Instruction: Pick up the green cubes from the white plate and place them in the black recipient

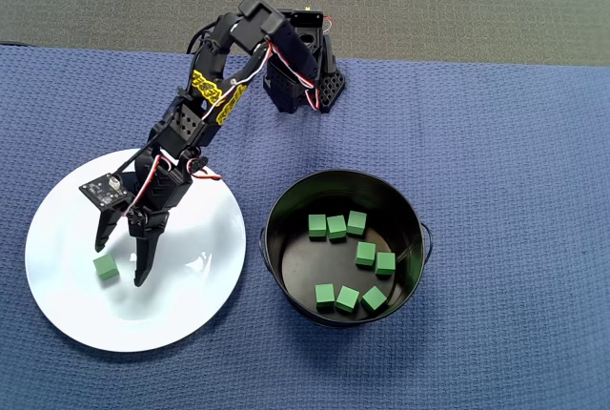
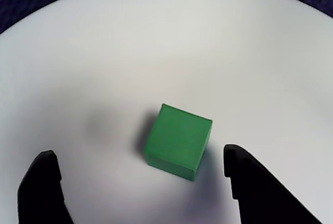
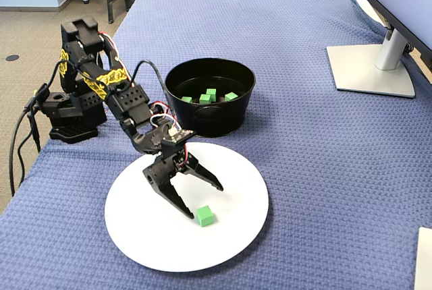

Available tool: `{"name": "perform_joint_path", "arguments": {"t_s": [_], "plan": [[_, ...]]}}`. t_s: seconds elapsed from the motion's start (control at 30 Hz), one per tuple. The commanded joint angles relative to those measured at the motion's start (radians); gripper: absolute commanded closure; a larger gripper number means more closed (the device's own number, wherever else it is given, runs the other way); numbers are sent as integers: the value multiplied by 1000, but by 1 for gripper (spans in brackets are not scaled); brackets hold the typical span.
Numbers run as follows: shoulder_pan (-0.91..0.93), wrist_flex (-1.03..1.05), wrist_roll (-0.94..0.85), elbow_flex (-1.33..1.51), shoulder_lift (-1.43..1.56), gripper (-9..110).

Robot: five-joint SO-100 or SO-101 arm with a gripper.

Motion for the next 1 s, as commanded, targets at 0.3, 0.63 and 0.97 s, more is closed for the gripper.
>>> {"name": "perform_joint_path", "arguments": {"t_s": [0.3, 0.63, 0.97], "plan": [[-8, -38, 9, -29, -17, 68], [3, -29, 6, -80, -60, 68], [11, -25, 3, -132, -98, 71]]}}
